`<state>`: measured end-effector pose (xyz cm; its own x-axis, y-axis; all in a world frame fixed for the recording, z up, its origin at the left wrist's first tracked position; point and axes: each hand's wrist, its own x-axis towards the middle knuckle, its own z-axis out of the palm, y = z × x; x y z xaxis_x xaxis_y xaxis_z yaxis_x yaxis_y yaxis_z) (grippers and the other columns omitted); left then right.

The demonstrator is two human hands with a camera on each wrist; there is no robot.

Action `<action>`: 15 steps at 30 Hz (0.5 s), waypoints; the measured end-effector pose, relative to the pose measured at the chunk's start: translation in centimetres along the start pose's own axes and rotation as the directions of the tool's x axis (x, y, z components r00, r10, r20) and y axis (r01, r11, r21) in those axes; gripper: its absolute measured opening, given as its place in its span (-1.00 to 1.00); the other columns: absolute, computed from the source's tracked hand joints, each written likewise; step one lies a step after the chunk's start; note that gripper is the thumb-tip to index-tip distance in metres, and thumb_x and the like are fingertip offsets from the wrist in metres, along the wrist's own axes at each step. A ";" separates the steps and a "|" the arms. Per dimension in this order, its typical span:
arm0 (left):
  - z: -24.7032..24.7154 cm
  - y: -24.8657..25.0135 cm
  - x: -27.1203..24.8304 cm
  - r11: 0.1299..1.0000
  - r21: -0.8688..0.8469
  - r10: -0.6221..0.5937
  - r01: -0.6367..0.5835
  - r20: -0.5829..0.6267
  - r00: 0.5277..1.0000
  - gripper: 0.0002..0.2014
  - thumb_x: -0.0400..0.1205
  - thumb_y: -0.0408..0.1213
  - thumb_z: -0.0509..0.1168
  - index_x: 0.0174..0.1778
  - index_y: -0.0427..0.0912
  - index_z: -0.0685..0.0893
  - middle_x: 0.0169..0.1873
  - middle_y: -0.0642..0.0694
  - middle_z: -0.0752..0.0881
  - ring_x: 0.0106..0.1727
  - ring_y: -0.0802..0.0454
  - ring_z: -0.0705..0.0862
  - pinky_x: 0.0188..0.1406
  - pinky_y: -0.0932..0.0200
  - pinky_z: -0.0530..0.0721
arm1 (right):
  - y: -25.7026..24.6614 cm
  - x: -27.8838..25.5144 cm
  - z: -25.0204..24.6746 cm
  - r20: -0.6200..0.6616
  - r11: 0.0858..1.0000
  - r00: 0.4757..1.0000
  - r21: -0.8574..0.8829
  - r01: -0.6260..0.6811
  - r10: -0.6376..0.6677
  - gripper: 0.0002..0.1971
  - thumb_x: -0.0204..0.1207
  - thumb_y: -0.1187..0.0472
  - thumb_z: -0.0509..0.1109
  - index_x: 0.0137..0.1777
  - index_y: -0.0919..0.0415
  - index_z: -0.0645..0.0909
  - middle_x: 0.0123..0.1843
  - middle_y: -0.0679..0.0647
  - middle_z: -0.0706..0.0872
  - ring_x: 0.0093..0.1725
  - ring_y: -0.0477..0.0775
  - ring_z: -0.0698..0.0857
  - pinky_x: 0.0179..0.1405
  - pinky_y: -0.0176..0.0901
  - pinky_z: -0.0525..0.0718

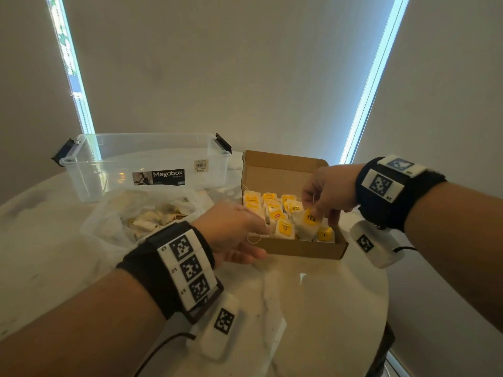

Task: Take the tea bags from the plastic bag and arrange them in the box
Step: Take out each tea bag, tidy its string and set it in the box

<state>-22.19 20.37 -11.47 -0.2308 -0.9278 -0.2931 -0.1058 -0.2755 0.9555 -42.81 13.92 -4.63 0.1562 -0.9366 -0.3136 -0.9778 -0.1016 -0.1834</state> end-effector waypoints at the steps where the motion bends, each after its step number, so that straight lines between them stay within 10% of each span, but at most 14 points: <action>1: -0.1 -0.1 0.1 1.000 0.019 -0.018 0.018 0.007 1.000 -0.82 0.58 -0.38 0.47 0.09 -0.21 0.71 0.02 -0.18 0.74 -0.28 -0.11 0.81 -0.39 0.09 0.74 | -0.1 0.3 0.2 0.007 1.000 1.000 -0.022 -0.002 0.003 -0.97 0.61 0.24 0.48 -0.03 0.09 0.73 -0.25 -0.03 0.83 -0.36 -0.09 0.82 -0.28 -0.24 0.67; 5: -0.1 -0.3 0.6 0.999 0.035 -0.016 0.016 -0.005 1.000 -0.87 0.56 -0.43 0.48 -0.01 -0.21 0.75 -0.03 -0.20 0.75 -0.06 -0.10 0.77 -0.16 0.08 0.79 | -0.4 1.3 1.2 0.025 0.997 0.999 -0.077 -0.029 0.031 -0.95 0.65 0.19 0.45 0.04 0.05 0.73 -0.22 -0.05 0.78 -0.41 -0.14 0.76 -0.50 -0.38 0.62; 15: -0.1 -0.3 0.1 0.998 0.002 0.059 -0.059 0.000 0.998 -0.85 0.56 -0.48 0.44 0.03 -0.29 0.78 -0.06 -0.18 0.77 -0.01 -0.10 0.76 0.15 -0.08 0.78 | -1.6 2.9 1.9 -0.137 0.980 0.987 -0.165 -0.109 0.087 -0.95 0.53 0.20 0.54 -0.05 0.07 0.76 -0.16 -0.02 0.83 -0.21 -0.07 0.83 -0.11 -0.18 0.82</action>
<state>-22.05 20.37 -11.78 -0.2366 -0.9425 -0.2361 -0.0941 -0.2197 0.9710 -40.51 12.00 -7.05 0.0500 -0.9791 -0.1974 -0.9986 -0.0526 0.0080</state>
